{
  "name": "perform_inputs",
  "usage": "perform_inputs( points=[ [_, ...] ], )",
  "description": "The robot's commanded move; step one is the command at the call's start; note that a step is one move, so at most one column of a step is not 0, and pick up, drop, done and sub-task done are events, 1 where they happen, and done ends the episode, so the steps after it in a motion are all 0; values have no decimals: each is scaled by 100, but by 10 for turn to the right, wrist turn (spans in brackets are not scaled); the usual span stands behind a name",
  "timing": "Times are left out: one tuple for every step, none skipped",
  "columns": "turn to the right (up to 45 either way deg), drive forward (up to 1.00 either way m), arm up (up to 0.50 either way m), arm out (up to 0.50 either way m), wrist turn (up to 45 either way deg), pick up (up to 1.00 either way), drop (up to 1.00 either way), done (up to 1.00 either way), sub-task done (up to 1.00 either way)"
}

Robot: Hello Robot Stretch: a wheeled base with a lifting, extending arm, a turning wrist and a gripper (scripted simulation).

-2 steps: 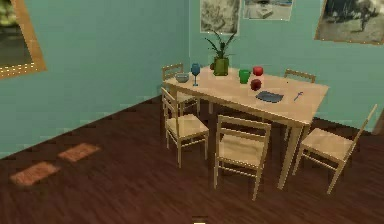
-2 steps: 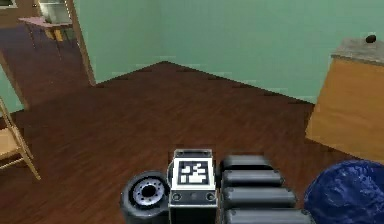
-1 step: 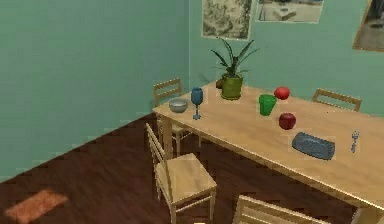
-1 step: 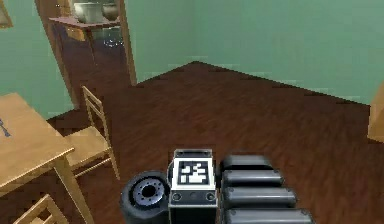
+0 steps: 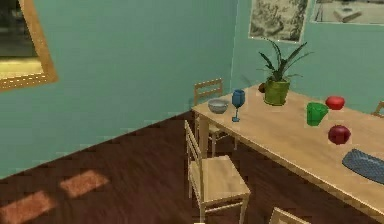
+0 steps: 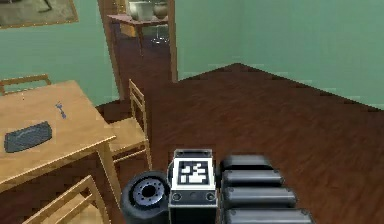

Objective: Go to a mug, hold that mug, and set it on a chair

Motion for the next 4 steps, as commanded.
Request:
perform_inputs(
  points=[
    [60,0,0,0,0,0,0,0,0],
    [-30,0,0,0,0,0,0,0,0],
    [30,0,0,0,0,0,0,0,0],
    [120,0,0,0,0,0,0,0,0]
  ],
)
